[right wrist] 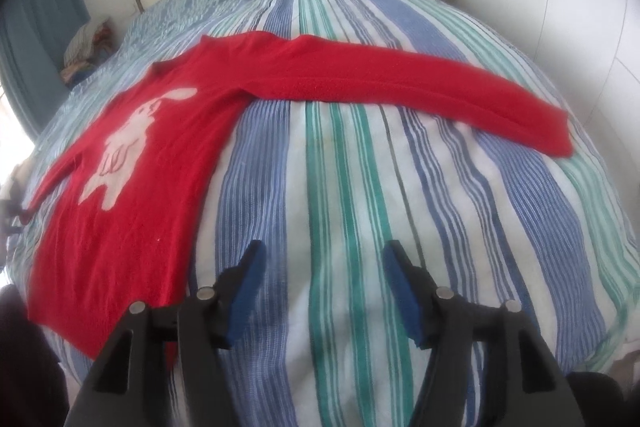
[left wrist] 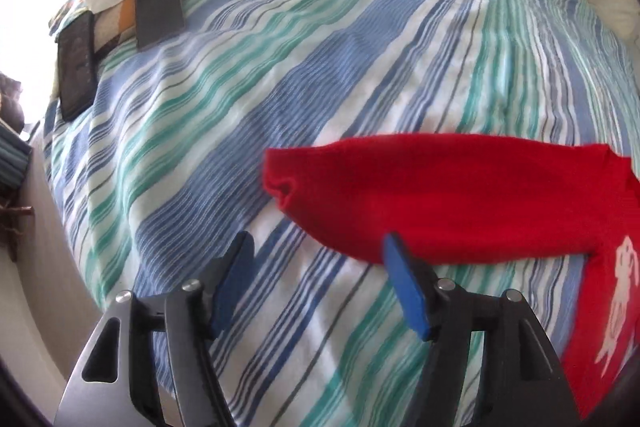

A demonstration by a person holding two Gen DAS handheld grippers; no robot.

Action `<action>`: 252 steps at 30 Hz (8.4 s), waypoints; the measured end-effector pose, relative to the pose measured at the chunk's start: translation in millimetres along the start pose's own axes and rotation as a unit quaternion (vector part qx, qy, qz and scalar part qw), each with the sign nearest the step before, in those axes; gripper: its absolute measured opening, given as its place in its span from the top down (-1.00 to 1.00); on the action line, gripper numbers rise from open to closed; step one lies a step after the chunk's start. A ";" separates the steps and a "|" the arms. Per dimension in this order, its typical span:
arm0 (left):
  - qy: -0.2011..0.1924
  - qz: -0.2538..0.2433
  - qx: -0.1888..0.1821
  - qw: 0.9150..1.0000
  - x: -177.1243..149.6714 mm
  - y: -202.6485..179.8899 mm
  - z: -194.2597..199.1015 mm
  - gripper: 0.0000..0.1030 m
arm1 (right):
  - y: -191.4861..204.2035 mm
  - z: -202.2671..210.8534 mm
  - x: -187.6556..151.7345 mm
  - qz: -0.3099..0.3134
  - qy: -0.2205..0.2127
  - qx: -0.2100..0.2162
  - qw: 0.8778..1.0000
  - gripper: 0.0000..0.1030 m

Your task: Fold small clothes

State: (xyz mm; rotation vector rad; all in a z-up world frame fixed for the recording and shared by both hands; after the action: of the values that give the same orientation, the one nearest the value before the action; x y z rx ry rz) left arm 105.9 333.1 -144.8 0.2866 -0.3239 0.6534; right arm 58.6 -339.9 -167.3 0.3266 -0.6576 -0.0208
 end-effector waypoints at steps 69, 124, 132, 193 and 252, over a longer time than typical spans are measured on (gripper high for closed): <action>-0.047 0.001 -0.249 0.967 -156.8 -146.7 165.2 -0.96 | -148.3 6.4 46.0 -0.288 -0.094 0.106 0.947 0.03; -0.074 0.019 -0.106 0.991 -161.8 -100.8 61.3 -0.96 | 49.9 -138.2 162.8 -0.025 0.090 0.104 0.990 -0.30; -0.078 0.000 -0.088 0.993 -166.7 -100.2 61.2 -0.96 | 26.5 -166.2 142.6 0.005 0.098 -0.014 0.995 0.34; -0.068 -0.062 -0.055 0.994 -176.0 -114.7 41.6 -0.99 | -5.4 -61.2 -5.2 0.035 -0.048 -0.107 0.993 -0.99; -0.085 -0.133 -0.114 0.981 99.8 -102.3 131.0 0.91 | -5.2 -63.4 -3.2 0.039 -0.050 -0.114 0.991 -0.99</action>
State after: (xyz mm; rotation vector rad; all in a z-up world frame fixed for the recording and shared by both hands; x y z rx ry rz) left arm 218.6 263.0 -3.6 0.1611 -0.5102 0.3237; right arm 94.7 -326.0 -217.8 0.0795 -0.7594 -0.0372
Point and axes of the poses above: each gripper's, at about its wrist camera, not at the fingertips, and z roughly against the way its jaws point, y to its left, x to its top, the point moved 4 cm from there along -z, roughly the way its jaws point, and after that the axes turned 12 degrees about x, right-handed, at the moved point
